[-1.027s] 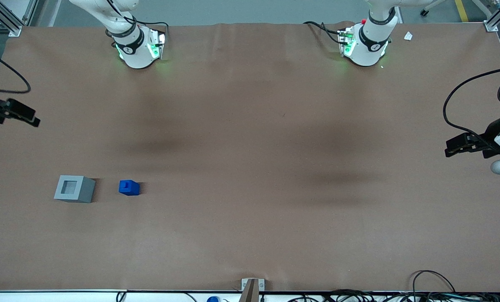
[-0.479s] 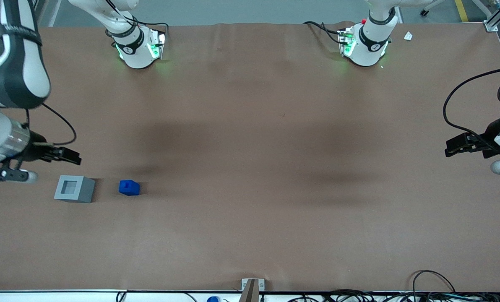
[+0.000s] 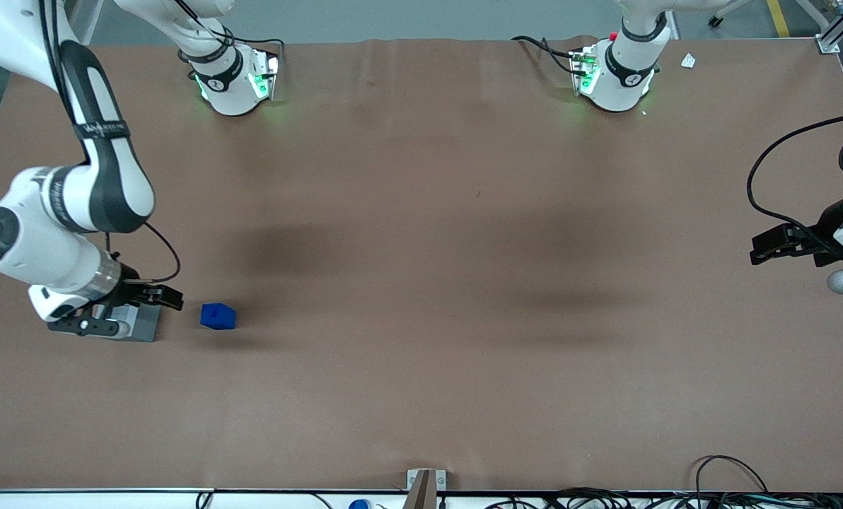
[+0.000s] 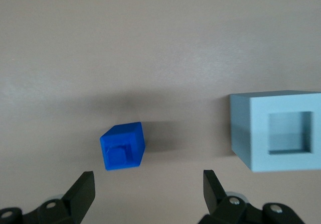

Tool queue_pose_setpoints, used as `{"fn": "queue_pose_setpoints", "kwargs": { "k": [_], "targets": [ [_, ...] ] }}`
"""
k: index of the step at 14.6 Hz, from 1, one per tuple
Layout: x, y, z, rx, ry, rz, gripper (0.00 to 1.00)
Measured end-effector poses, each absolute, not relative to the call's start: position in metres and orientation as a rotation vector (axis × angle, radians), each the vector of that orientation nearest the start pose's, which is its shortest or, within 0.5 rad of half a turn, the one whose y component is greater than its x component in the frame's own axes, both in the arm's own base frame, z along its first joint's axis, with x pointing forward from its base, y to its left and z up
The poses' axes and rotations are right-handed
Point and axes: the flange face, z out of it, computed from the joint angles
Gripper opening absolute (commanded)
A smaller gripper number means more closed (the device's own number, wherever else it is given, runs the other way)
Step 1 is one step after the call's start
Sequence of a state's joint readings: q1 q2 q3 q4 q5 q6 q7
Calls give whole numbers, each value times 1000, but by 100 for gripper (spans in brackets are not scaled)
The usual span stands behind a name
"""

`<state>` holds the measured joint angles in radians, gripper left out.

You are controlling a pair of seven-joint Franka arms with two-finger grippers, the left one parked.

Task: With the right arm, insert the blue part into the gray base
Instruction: 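Move the open right gripper down over the blue block, then close the right gripper on the blue block and lift it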

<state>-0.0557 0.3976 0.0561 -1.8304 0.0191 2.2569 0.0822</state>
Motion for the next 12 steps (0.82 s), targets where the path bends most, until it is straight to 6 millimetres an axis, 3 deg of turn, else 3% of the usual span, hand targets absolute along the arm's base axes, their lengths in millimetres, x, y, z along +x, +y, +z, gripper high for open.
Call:
{"fn": "queue_pose_setpoints", "kwargs": {
  "k": [3, 12],
  "targets": [
    [645, 14, 293, -3100, 119, -12, 95],
    [645, 39, 248, -3100, 67, 26, 95]
  ]
}}
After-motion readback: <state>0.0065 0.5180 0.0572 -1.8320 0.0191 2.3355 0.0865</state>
